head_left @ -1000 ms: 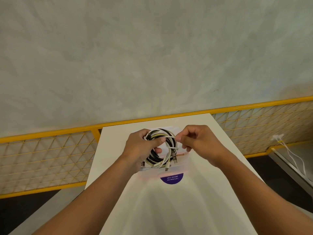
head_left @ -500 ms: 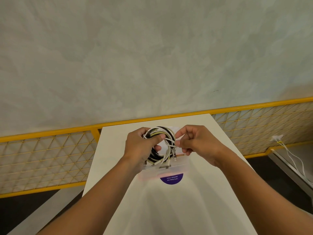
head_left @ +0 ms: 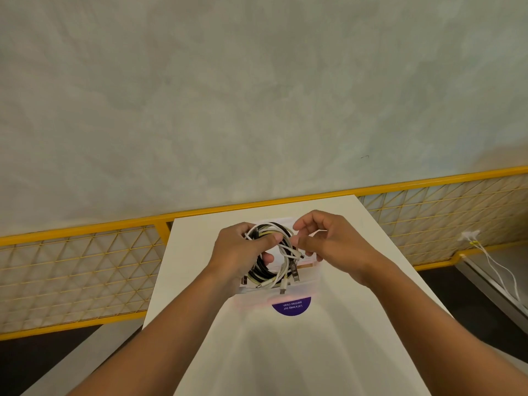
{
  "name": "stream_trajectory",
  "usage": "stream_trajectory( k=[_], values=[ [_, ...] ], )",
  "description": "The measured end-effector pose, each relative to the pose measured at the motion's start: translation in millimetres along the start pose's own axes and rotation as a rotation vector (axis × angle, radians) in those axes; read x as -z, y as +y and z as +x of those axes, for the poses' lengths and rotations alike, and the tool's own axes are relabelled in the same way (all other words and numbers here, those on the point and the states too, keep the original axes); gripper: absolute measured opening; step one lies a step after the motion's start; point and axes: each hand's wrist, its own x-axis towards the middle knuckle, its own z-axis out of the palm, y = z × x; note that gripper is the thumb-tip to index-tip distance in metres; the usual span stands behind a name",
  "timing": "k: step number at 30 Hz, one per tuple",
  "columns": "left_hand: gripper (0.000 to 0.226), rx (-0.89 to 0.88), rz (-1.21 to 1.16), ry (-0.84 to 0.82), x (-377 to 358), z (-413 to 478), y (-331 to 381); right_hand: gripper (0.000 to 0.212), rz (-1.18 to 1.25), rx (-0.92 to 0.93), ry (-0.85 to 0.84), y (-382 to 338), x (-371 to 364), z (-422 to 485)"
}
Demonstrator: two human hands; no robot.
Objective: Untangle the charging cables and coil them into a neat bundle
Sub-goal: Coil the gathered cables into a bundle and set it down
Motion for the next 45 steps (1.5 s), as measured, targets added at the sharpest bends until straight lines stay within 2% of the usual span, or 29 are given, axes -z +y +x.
stream_trajectory(
  k=[3, 5, 7, 10, 15, 21, 24, 28, 33, 35, 39, 45],
  values=[
    [0.026, 0.002, 0.02, -0.026, -2.1, -1.9, -1.9, 0.045, -0.089, 0.02, 0.011, -2.2, -3.7, 0.0],
    [0.028, -0.004, 0.04, -0.048, -3.0, -2.7, -3.3, 0.065, -0.096, 0.013, -0.074, -3.6, -5.0, -0.5],
    [0.026, -0.021, 0.056, -0.098, -2.3, -4.8, -4.1, 0.075, -0.072, 0.01, -0.174, -2.7, -6.6, -0.6],
    [0.029, -0.05, 0.078, -0.162, -1.2, -7.2, -4.1, 0.058, -0.054, 0.043, -0.167, -1.9, -10.4, -0.7],
    [0.04, -0.034, 0.075, -0.141, 5.1, -0.9, -9.1, 0.035, -0.025, 0.042, -0.076, 2.1, -12.7, -0.1],
    [0.027, -0.076, 0.021, -0.1, 8.5, 1.1, -14.7, 0.032, 0.148, -0.019, -0.116, -1.5, -9.4, -0.7],
    [0.023, -0.092, 0.031, -0.128, 7.3, 1.4, -14.9, 0.04, 0.157, -0.064, -0.189, -2.4, -5.8, -1.4],
    [0.023, -0.121, 0.09, -0.168, 4.6, 3.3, -14.4, 0.055, 0.004, -0.015, -0.2, -2.3, -7.5, 0.5],
    [0.021, -0.182, 0.153, -0.199, 0.6, 0.5, -12.3, 0.04, -0.268, 0.126, -0.177, -3.6, -10.6, 3.4],
    [0.021, -0.181, 0.136, -0.198, 1.6, 1.5, -10.5, 0.031, -0.234, 0.112, -0.159, -3.8, -8.8, 3.6],
    [0.032, -0.179, 0.053, -0.143, 3.4, 4.3, -6.1, 0.014, 0.009, 0.018, -0.114, -0.6, -8.6, 1.9],
    [0.02, -0.176, -0.009, -0.153, 3.6, 4.1, -5.2, 0.022, 0.106, -0.022, -0.169, 6.5, -10.2, 2.8]
  ],
)
